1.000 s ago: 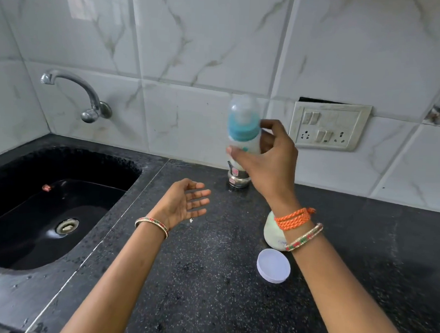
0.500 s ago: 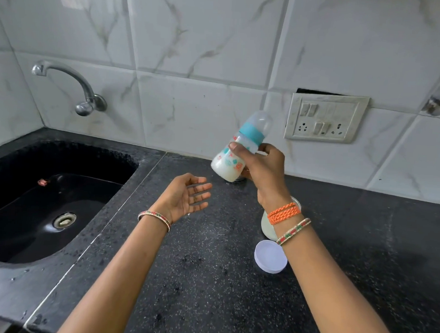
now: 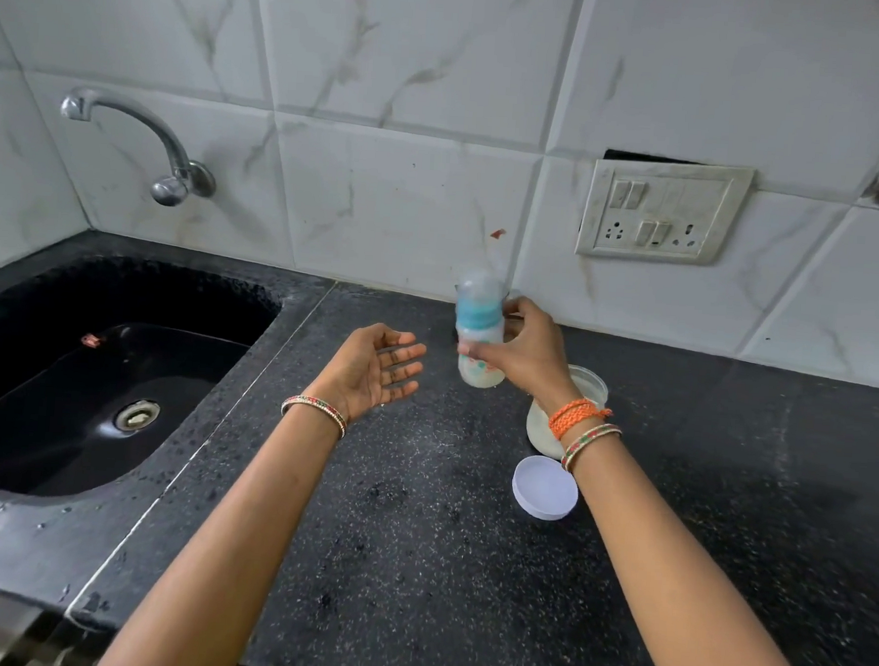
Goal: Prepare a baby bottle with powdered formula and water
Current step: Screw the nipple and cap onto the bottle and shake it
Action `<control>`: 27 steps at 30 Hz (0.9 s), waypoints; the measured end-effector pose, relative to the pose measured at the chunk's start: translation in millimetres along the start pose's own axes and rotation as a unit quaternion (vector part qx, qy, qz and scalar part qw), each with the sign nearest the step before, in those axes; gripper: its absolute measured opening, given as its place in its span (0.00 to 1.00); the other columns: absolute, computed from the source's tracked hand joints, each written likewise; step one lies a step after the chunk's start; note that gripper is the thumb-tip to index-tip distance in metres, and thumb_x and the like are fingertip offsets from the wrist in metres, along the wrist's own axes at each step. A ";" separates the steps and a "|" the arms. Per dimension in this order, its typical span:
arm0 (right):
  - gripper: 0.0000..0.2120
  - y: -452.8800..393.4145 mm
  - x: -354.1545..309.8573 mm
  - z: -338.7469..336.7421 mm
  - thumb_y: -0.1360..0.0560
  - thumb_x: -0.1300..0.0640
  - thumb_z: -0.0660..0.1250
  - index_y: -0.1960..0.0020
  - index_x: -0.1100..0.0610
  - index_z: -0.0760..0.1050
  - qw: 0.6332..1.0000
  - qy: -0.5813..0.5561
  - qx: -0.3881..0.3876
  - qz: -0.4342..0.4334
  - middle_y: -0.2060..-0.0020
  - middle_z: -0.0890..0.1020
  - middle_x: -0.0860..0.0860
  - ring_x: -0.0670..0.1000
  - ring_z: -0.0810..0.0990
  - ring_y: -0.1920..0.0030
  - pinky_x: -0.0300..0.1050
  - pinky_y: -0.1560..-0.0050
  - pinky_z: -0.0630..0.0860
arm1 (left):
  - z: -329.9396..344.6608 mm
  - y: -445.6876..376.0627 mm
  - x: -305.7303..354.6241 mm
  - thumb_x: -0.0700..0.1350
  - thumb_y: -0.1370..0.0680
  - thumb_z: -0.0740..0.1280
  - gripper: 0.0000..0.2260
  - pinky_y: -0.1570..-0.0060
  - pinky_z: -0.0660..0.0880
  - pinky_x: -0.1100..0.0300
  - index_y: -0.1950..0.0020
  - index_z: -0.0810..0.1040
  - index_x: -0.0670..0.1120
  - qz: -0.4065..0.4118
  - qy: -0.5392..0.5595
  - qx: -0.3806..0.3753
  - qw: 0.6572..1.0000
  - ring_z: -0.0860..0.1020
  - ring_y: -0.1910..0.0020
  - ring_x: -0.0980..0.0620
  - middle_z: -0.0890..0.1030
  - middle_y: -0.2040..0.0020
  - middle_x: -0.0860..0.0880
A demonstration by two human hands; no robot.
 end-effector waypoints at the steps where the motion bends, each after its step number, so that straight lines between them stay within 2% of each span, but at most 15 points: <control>1: 0.24 -0.4 4.2 2.0 0.39 0.54 0.80 0.46 0.57 0.76 1.000 -0.023 -0.012 0.010 0.50 0.83 0.51 0.49 0.82 0.54 0.46 0.51 0.80 | 0.7 0.2 -0.1 0.43 0.23 0.58 0.07 0.57 0.76 0.55 0.54 0.76 0.46 0.000 0.001 -0.002 1.000 0.78 0.60 0.51 0.81 0.56 0.48; 3: 0.16 2.0 13.7 9.3 0.30 0.54 0.74 0.46 0.58 0.76 0.963 -0.239 -0.080 0.090 0.48 0.83 0.56 0.51 0.84 0.57 0.50 0.53 0.82 | 0.9 1.0 -0.6 0.43 0.23 0.58 0.07 0.57 0.76 0.55 0.54 0.76 0.46 0.001 0.004 -0.005 1.000 0.78 0.60 0.51 0.81 0.56 0.48; 4: 0.14 6.9 15.6 14.7 0.27 0.54 0.70 0.45 0.59 0.76 0.915 -0.357 -0.119 0.143 0.49 0.82 0.57 0.51 0.85 0.59 0.47 0.57 0.83 | 0.1 1.6 -0.8 0.43 0.23 0.58 0.07 0.57 0.76 0.55 0.54 0.76 0.46 0.002 0.004 -0.005 1.000 0.78 0.60 0.51 0.81 0.56 0.48; 6: 0.19 11.4 16.8 17.1 0.27 0.51 0.67 0.40 0.59 0.73 0.844 -0.480 -0.159 0.181 0.50 0.81 0.56 0.51 0.85 0.58 0.45 0.63 0.83 | -1.8 2.5 -1.2 0.43 0.23 0.58 0.07 0.57 0.76 0.55 0.53 0.76 0.46 0.004 0.002 -0.002 1.000 0.78 0.60 0.51 0.81 0.56 0.49; 7: 0.22 10.6 16.0 15.6 0.28 0.51 0.68 0.37 0.59 0.72 0.835 -0.495 -0.165 0.174 0.50 0.81 0.56 0.52 0.85 0.56 0.46 0.63 0.82 | -2.9 2.4 -1.5 0.43 0.23 0.58 0.07 0.57 0.76 0.55 0.53 0.76 0.46 0.003 -0.003 -0.002 1.000 0.78 0.60 0.51 0.81 0.55 0.49; 9: 0.25 11.5 10.9 16.0 0.29 0.51 0.70 0.36 0.60 0.72 0.844 -0.480 -0.177 0.163 0.50 0.82 0.56 0.52 0.84 0.54 0.46 0.61 0.82 | -1.7 3.6 -4.1 0.45 0.22 0.59 0.07 0.57 0.78 0.55 0.53 0.76 0.46 -0.008 -0.027 -0.022 0.999 0.79 0.59 0.51 0.81 0.55 0.48; 11: 0.25 13.9 6.4 20.7 0.28 0.50 0.69 0.34 0.59 0.71 0.874 -0.423 -0.188 0.149 0.50 0.83 0.54 0.51 0.84 0.55 0.47 0.60 0.82 | 7.2 6.4 -8.8 0.47 0.21 0.61 0.07 0.55 0.79 0.52 0.52 0.76 0.46 -0.032 -0.048 -0.072 0.996 0.79 0.58 0.49 0.80 0.54 0.47; 15: 0.36 11.5 -7.1 18.6 0.23 0.54 0.66 0.23 0.44 0.48 0.963 -0.226 -0.136 0.048 0.39 0.75 0.52 0.51 0.83 0.53 0.45 0.67 0.80 | 29.4 13.4 -11.4 0.46 0.21 0.63 0.11 0.51 0.80 0.51 0.41 0.74 0.42 -0.045 0.004 -0.140 0.989 0.80 0.52 0.44 0.78 0.47 0.40; 17: 0.42 11.8 -11.9 17.8 0.24 0.54 0.68 0.24 0.40 0.41 0.972 -0.189 -0.137 0.010 0.32 0.70 0.53 0.51 0.81 0.48 0.42 0.64 0.80 | 32.6 15.1 -9.3 0.43 0.22 0.64 0.16 0.51 0.79 0.53 0.36 0.72 0.39 -0.038 0.038 -0.146 0.988 0.79 0.48 0.43 0.76 0.41 0.37; 19: 0.48 14.5 -16.1 19.4 0.28 0.55 0.72 0.24 0.40 0.40 0.972 -0.155 -0.175 -0.037 0.30 0.67 0.53 0.51 0.78 0.42 0.43 0.51 0.80 | 32.5 15.3 -9.6 0.41 0.22 0.63 0.18 0.51 0.80 0.54 0.32 0.69 0.38 -0.026 0.034 -0.152 0.987 0.78 0.45 0.42 0.74 0.38 0.36; 21: 0.53 17.2 -17.6 22.4 0.30 0.60 0.74 0.24 0.40 0.38 0.969 -0.113 -0.213 -0.057 0.31 0.66 0.53 0.49 0.76 0.40 0.44 0.43 0.77 | 31.6 15.5 -12.3 0.39 0.21 0.62 0.15 0.53 0.81 0.54 0.35 0.70 0.39 -0.020 0.009 -0.160 0.987 0.78 0.46 0.43 0.75 0.40 0.37; 23: 0.51 17.2 -15.8 22.4 0.31 0.63 0.74 0.25 0.41 0.42 0.966 -0.156 -0.205 -0.035 0.34 0.69 0.54 0.50 0.77 0.43 0.47 0.44 0.78 | 30.3 16.0 -14.6 0.41 0.21 0.61 0.10 0.53 0.81 0.53 0.40 0.73 0.42 -0.020 -0.006 -0.168 0.986 0.79 0.50 0.44 0.77 0.45 0.40; 24: 0.46 17.6 -15.8 21.0 0.31 0.61 0.75 0.26 0.41 0.49 0.954 -0.234 -0.188 -0.008 0.36 0.71 0.54 0.51 0.78 0.45 0.50 0.48 0.80 | 29.1 16.0 -13.8 0.42 0.21 0.61 0.09 0.53 0.81 0.53 0.41 0.74 0.44 -0.016 -0.010 -0.167 0.986 0.79 0.52 0.46 0.78 0.47 0.42; 25: 0.38 17.5 -14.9 19.5 0.32 0.58 0.75 0.30 0.44 0.58 0.923 -0.347 -0.161 0.033 0.39 0.74 0.56 0.54 0.79 0.48 0.52 0.54 0.82 | 27.2 15.2 -11.6 0.44 0.20 0.61 0.09 0.54 0.81 0.53 0.42 0.76 0.46 -0.009 -0.013 -0.160 0.987 0.79 0.54 0.48 0.78 0.48 0.44; 27: 0.19 18.5 -8.3 19.8 0.29 0.50 0.71 0.42 0.55 0.72 0.807 -0.566 -0.079 0.146 0.50 0.79 0.58 0.57 0.81 0.55 0.51 0.63 0.83 | 22.0 12.6 -5.6 0.46 0.20 0.61 0.09 0.56 0.81 0.55 0.44 0.77 0.48 0.007 -0.015 -0.130 0.991 0.79 0.56 0.50 0.79 0.49 0.46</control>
Point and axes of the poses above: each hand's wrist, its own y-axis away from the middle knuckle, its own z-axis out of the palm, x = y × z, the point moved 5 cm from there along -y, towards the middle knuckle
